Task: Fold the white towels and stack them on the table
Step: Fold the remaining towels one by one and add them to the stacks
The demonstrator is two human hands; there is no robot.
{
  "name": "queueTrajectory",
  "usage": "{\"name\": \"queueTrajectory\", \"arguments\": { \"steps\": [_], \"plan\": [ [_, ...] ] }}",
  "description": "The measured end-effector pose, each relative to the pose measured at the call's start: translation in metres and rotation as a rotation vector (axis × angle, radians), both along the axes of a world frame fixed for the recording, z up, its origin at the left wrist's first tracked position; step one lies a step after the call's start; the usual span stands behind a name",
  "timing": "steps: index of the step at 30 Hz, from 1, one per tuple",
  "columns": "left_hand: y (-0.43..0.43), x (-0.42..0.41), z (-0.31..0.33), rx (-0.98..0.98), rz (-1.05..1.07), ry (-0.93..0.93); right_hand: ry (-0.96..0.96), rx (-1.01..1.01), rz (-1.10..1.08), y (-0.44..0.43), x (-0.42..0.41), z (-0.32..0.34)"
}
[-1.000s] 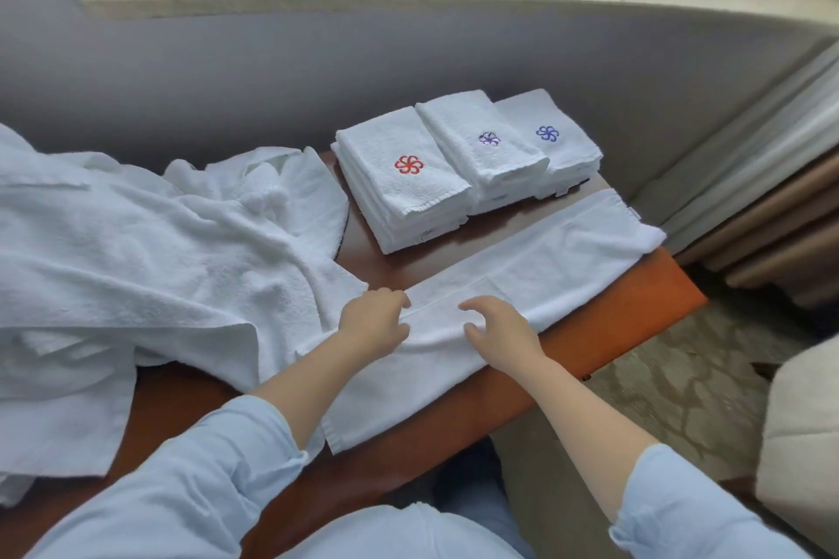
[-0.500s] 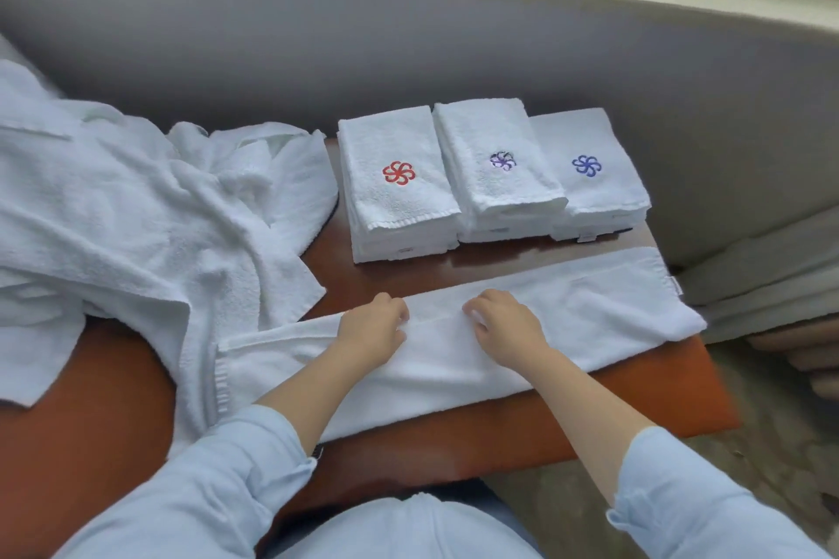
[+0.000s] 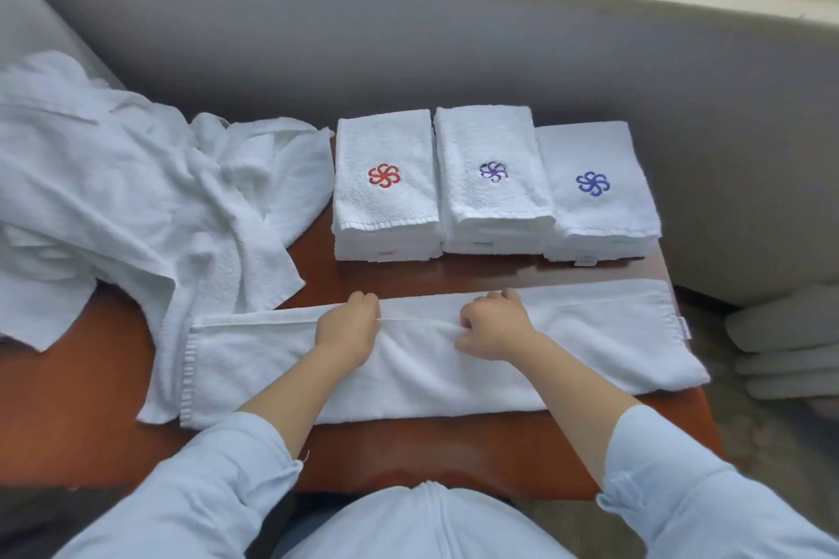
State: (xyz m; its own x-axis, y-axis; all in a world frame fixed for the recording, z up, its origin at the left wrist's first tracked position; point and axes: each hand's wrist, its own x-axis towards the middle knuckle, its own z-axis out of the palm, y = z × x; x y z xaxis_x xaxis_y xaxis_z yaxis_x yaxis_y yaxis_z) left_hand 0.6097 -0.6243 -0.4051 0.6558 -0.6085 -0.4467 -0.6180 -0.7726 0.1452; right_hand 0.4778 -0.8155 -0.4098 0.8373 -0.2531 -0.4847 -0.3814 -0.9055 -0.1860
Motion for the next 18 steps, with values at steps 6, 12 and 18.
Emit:
{"name": "queueTrajectory", "arguments": {
  "steps": [6, 12, 18],
  "plan": [
    [-0.007, -0.005, -0.001, 0.032, 0.034, -0.091, -0.209, -0.05, -0.119, -0.02, -0.012, -0.005],
    [-0.04, -0.016, 0.001, -0.011, -0.039, 0.011, -0.16, -0.075, -0.125, -0.044, -0.031, -0.005],
    [-0.104, -0.048, -0.003, -0.083, -0.178, 0.081, -0.086, -0.165, -0.171, -0.081, -0.066, 0.006]
  ]
}}
